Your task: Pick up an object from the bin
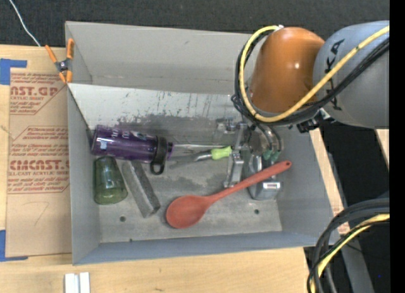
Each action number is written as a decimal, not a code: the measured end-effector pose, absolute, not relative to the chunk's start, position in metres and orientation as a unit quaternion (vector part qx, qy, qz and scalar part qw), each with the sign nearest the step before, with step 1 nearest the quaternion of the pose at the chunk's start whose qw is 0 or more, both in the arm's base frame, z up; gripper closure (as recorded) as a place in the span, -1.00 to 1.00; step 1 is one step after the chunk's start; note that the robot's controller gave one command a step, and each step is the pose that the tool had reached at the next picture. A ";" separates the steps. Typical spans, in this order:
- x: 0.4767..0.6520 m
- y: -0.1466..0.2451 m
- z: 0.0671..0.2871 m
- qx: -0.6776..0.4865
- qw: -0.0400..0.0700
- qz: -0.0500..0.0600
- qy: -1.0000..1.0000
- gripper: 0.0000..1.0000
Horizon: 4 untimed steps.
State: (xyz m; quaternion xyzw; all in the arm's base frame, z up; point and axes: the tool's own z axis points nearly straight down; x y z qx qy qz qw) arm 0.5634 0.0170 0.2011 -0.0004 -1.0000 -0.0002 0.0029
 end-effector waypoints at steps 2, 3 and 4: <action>0.524 0.059 0.099 0.047 0.000 0.000 -0.999 -1.00; 0.521 0.078 0.092 0.101 0.000 0.000 -0.995 -1.00; 0.517 0.083 0.076 0.106 0.000 -0.001 -0.994 1.00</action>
Offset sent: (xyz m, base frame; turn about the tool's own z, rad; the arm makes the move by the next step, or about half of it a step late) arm -0.0508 0.0529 -0.1311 -0.1191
